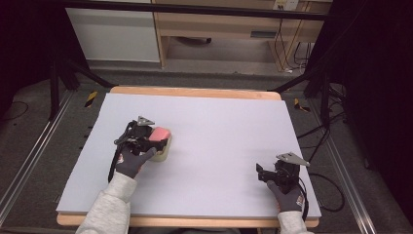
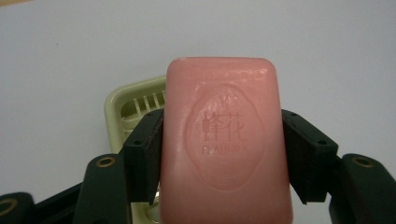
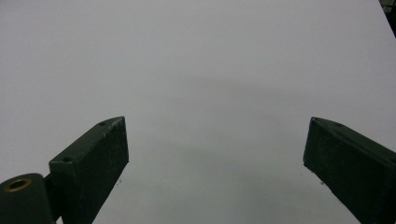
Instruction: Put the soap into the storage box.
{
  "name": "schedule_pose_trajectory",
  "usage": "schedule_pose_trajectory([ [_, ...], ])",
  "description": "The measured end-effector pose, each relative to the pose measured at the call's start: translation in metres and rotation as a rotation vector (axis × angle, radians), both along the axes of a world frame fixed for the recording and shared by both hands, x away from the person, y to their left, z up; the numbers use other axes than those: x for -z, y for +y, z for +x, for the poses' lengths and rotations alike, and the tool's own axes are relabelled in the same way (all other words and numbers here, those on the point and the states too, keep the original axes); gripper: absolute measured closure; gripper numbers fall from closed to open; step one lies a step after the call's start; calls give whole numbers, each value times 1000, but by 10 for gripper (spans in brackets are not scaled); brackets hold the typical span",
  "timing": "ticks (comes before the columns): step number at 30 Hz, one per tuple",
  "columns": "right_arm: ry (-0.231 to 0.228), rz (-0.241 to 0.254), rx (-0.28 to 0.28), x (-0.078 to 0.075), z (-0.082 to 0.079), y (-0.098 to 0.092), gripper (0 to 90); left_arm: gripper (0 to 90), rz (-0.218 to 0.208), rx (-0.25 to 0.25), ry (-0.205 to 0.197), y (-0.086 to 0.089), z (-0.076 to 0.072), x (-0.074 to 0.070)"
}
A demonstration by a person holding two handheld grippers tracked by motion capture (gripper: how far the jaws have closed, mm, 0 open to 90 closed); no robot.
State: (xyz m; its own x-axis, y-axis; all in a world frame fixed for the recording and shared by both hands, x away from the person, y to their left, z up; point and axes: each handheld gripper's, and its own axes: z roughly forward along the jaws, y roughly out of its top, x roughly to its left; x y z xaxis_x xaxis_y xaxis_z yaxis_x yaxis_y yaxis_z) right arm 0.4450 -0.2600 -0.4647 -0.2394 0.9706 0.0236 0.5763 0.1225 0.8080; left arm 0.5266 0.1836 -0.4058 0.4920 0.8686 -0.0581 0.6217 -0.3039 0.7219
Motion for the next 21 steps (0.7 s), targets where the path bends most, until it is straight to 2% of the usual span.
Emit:
schedule_pose_trajectory([
  [21,4,-4,-3,1,1,2,70,371,19,-54,15,5,17,14],
])
